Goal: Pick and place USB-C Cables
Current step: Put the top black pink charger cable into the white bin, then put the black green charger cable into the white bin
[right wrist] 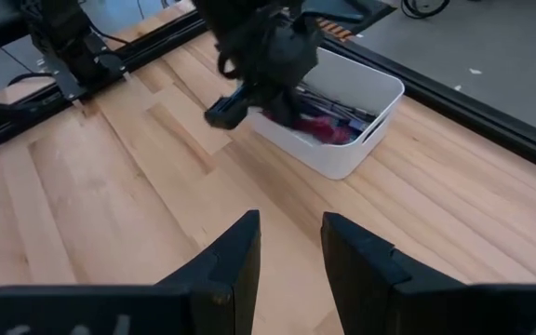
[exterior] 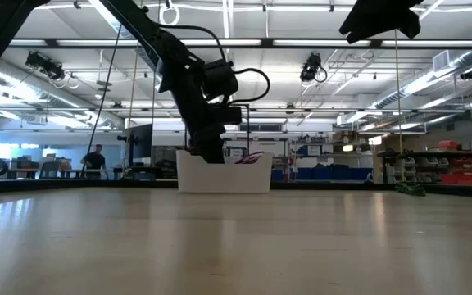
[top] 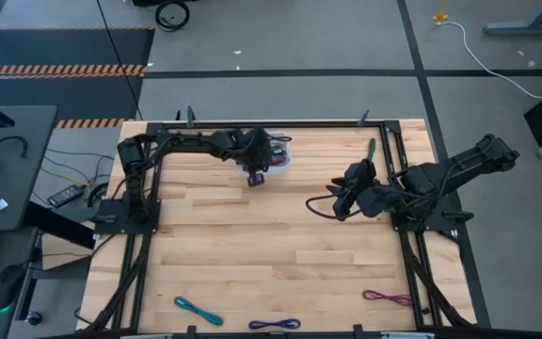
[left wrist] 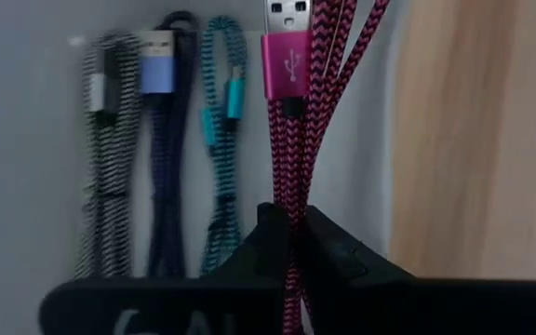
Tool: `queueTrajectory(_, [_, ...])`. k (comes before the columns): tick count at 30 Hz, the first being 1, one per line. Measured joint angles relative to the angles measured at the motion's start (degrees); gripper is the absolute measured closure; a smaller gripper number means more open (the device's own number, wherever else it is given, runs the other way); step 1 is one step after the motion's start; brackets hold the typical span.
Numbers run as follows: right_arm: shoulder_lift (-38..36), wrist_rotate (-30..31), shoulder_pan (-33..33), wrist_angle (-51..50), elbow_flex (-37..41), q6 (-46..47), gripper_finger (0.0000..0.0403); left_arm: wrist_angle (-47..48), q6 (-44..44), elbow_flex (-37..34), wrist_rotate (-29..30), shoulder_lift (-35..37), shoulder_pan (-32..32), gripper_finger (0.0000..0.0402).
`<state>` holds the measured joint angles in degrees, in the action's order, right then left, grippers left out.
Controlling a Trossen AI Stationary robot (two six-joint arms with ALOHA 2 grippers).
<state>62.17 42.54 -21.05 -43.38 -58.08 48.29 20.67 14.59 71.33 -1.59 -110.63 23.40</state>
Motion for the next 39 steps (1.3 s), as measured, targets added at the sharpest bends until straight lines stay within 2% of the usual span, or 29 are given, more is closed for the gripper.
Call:
queueTrajectory(8, [0.0, -0.2, 0.5, 0.0, 0.0, 0.0, 0.0281, -3.6, -0.4, -1.7, 3.7, 0.0, -1.5, 0.0336])
queueTrajectory(14, [0.0, -0.2, 0.5, 0.0, 0.0, 0.0, 0.0281, -0.1, -3.9, -1.1, -1.3, 0.2, -1.0, 0.0264])
queueTrajectory(18, [0.0, -0.2, 0.5, 0.0, 0.0, -0.1, 0.0281, 9.4, -6.9, 4.8, -2.6, 0.6, -1.0, 0.0219])
queueTrajectory(22, [0.0, -0.2, 0.5, 0.0, 0.0, -0.3, 0.0281, 20.3, -8.6, 15.0, -2.8, 0.9, -1.4, 0.0196])
queueTrajectory(26, [0.0, -3.2, 0.7, -0.6, 0.0, -0.7, 0.0281, 29.1, -9.9, 26.5, -2.7, 0.9, -2.7, 0.0192])
queueTrajectory(31, [0.0, -14.3, 1.8, -2.5, 0.0, -1.8, 0.0281, 35.4, -10.9, 37.4, -1.5, 1.9, -5.9, 0.0209])
queueTrajectory(35, [0.1, -22.2, 2.1, -4.9, 0.0, -0.1, 0.0281, 33.2, -10.9, 34.6, 0.9, 6.6, -8.8, 0.0228])
queueTrajectory(39, [0.6, -23.6, 2.1, -10.3, 0.0, 5.7, 0.0281, 28.5, -15.4, 25.1, 2.9, 12.9, -11.2, 0.0246])
